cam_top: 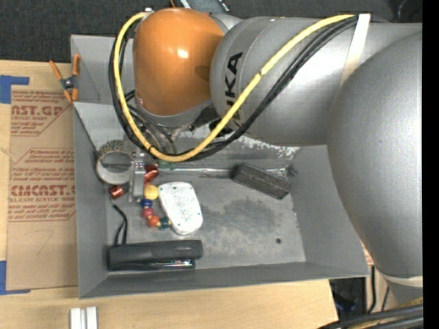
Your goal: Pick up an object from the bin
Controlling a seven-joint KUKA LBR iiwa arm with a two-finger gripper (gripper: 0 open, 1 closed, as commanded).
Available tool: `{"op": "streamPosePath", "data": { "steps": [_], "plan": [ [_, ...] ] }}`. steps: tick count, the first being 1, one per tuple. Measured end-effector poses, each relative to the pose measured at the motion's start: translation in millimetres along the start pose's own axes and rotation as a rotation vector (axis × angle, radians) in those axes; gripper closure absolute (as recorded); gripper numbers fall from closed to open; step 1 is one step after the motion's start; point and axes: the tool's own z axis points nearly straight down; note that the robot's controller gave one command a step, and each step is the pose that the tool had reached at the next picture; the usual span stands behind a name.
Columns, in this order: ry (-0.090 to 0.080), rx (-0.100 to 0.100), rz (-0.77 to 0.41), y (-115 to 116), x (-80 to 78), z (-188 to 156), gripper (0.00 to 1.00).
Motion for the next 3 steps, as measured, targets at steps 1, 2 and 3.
{"op": "streamPosePath", "data": {
  "steps": [1, 2, 3],
  "plan": [
    [-0.008, -0.001, 0.003, -1.9, -2.0, -5.1, 0.00],
    [-0.008, -0.004, 0.168, -2.9, 0.7, 125.3, 0.00],
    [-0.018, -0.005, -0.016, -3.5, 0.7, 76.8, 0.00]
  ]
}}
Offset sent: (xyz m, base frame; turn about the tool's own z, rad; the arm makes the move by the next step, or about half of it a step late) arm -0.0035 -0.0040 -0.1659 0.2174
